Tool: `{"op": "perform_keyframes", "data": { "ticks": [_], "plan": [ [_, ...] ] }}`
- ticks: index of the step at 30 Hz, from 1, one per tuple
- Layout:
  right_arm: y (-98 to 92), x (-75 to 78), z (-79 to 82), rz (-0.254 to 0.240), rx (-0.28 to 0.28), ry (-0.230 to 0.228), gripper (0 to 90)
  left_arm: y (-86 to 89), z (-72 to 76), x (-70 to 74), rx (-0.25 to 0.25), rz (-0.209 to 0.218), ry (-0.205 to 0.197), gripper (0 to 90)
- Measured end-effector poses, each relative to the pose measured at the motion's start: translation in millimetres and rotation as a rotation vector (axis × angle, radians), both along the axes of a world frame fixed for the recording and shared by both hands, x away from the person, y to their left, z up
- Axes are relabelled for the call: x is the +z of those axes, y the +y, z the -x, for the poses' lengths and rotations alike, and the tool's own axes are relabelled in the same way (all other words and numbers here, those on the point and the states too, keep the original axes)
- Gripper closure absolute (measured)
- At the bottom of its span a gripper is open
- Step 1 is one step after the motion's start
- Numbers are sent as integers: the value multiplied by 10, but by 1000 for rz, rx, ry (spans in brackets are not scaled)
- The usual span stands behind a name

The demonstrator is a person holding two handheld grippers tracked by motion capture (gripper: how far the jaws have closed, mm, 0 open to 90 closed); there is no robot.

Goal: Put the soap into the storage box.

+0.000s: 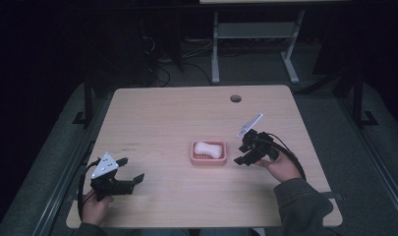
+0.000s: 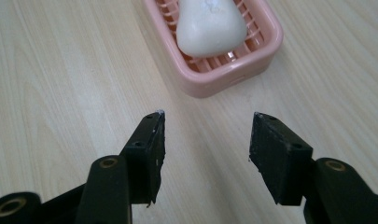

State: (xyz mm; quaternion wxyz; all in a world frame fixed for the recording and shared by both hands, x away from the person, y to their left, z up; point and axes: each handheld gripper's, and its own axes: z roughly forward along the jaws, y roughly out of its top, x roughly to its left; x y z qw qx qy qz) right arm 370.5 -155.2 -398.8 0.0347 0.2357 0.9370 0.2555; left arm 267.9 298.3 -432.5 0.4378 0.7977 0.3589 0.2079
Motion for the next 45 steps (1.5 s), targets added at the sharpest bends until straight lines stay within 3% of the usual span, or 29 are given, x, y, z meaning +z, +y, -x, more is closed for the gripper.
{"op": "perform_keyframes", "data": {
  "ticks": [30,31,45],
  "plan": [
    [-328,-199,287,-18,-54,17,438,-14,-3,-9,-4,-4,-2,145],
    [-351,-202,310,-25,-71,33,437,-17,0,-9,-1,-2,3,145],
    [-505,-291,454,-31,-97,25,435,-26,-6,-13,-12,-13,3,145]
  ]
}}
